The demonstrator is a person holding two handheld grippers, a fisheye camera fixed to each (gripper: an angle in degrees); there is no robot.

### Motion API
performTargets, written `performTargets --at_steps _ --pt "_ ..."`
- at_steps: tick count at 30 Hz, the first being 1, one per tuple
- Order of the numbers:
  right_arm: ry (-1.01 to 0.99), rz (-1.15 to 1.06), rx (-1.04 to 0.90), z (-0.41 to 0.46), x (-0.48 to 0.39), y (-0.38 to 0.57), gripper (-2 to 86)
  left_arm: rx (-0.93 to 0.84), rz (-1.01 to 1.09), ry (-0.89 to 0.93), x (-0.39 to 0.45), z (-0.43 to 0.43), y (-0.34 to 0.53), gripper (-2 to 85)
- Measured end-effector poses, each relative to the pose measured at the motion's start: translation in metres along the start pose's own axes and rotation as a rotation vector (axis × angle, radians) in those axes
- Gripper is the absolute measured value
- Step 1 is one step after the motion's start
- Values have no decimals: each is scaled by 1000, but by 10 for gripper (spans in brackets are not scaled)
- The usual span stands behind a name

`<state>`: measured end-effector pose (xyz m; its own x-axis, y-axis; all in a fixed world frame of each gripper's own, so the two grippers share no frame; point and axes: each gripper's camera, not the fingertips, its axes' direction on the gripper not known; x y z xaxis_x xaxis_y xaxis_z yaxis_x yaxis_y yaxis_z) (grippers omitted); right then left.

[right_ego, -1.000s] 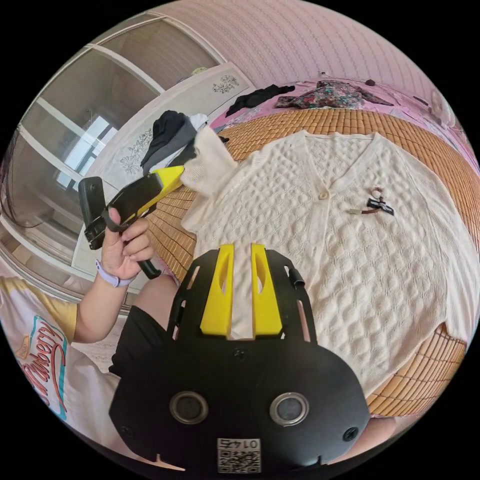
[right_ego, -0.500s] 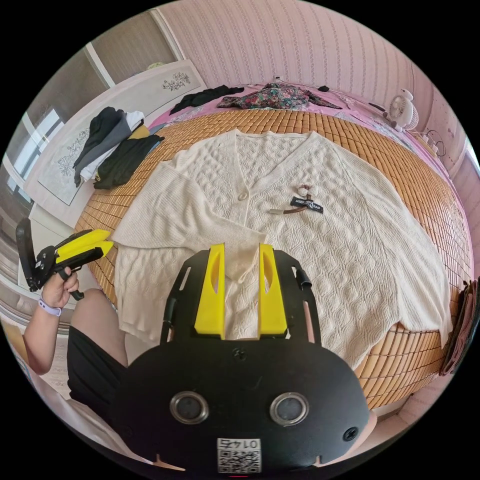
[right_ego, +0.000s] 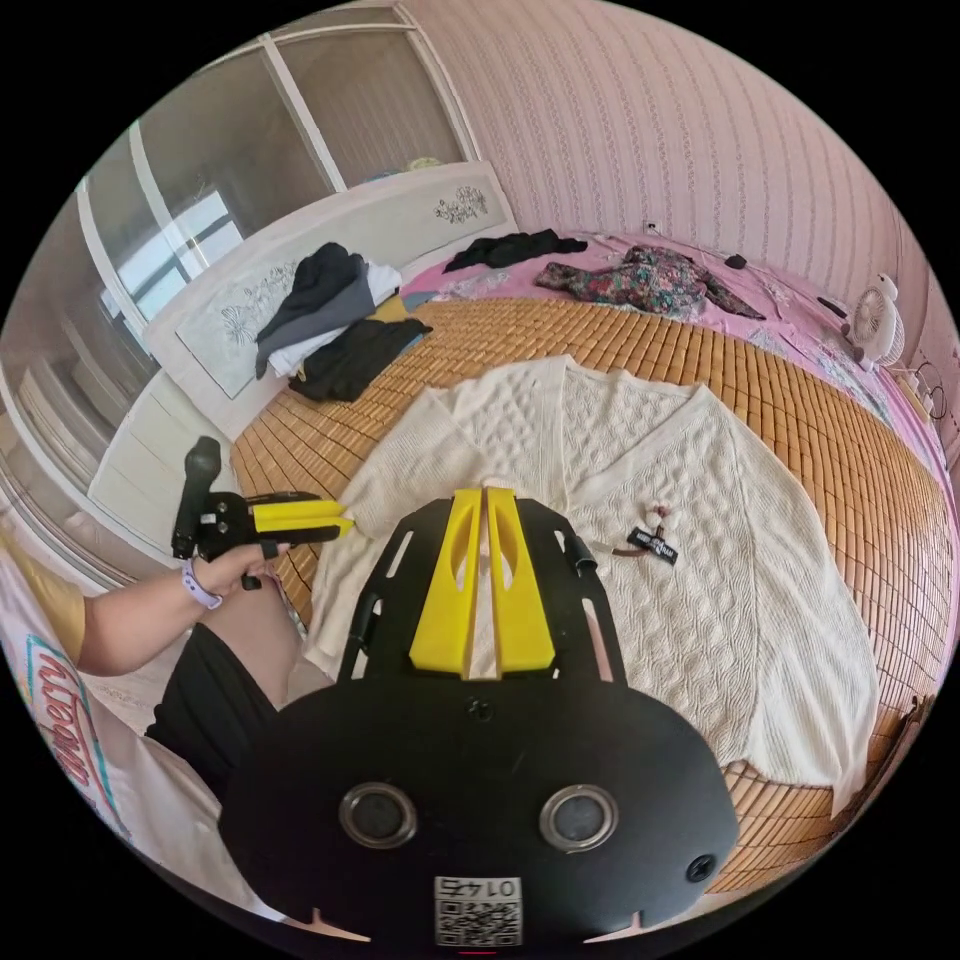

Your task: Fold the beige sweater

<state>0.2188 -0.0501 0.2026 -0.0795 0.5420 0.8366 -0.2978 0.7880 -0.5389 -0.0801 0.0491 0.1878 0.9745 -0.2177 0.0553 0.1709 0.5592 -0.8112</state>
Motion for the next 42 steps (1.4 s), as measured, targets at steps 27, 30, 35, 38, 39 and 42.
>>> performTargets --at_steps 27,30,35,38,39,42 --pt "414 488 -3 -73 153 98 92 18 156 107 87 45 -18 58" --pt "509 586 69 -95 170 125 108 34 106 151 74 49 -17 51" --pt "721 807 151 -147 211 169 135 -4 -13 311 34 55 -27 26" --pt "770 955 178 -170 239 194 133 139 -78 420 10 42 -22 9" --pt "784 979 153 -173 249 199 132 140 -88 416 6 42 -22 6" --pt "807 1005 55 -166 268 205 130 105 -106 324 -2 52 -25 -1"
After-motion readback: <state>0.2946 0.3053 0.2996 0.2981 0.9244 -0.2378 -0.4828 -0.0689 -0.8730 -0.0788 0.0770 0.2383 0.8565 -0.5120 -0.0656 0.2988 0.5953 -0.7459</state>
